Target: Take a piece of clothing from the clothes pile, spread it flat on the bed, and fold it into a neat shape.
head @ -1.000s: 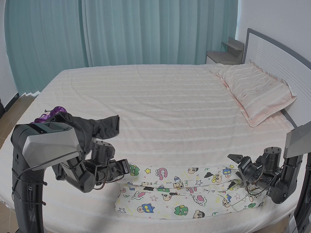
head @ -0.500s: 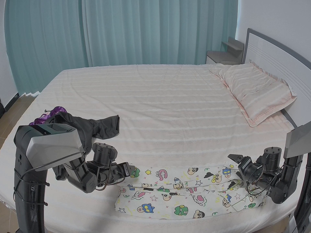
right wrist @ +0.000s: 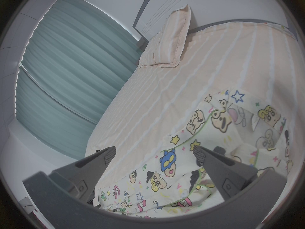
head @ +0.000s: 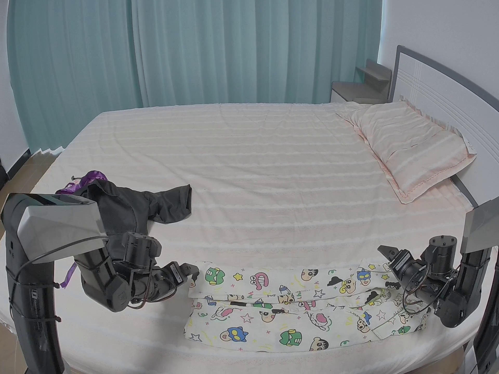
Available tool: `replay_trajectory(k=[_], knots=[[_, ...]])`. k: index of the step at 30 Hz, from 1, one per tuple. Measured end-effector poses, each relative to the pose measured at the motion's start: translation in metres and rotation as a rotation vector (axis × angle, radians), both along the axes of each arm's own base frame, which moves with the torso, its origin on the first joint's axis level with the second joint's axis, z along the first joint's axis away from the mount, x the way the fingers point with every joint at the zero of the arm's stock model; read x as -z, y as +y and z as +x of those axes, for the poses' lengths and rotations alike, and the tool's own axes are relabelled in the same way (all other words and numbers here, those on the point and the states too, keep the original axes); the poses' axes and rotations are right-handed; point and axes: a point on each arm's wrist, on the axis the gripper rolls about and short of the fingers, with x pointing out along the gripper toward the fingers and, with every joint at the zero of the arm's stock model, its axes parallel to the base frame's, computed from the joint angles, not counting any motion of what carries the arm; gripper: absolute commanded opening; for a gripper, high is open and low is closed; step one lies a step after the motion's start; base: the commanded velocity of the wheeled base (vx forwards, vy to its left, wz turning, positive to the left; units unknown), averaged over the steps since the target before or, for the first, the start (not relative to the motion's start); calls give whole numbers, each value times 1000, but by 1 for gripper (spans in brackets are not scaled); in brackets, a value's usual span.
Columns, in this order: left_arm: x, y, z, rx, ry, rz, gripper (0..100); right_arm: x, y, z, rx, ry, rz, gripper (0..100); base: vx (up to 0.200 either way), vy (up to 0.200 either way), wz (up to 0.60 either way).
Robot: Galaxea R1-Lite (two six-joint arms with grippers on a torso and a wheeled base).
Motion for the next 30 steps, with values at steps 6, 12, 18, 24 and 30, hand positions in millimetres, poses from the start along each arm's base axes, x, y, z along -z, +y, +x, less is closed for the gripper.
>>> replay_trajectory(k=[6, 12, 18, 24, 30], knots=[[-18, 13, -24, -89, 64, -137, 100, 0, -8, -18, 31, 53, -10, 100, 0, 0, 0], [-35, 18, -43, -123, 90, -254, 100, 1, -16, -25, 120, 80, 5, 100, 0, 0, 0], [-43, 19, -48, -112, 19, -280, 100, 10, -18, -29, 131, 151, -9, 100, 0, 0, 0], [-43, 20, -53, -109, 10, -282, 100, 21, -18, -29, 135, 199, -19, 100, 0, 0, 0], [-43, 19, -54, -107, 13, -280, 100, 36, -19, -24, 148, 222, -27, 100, 0, 0, 0]])
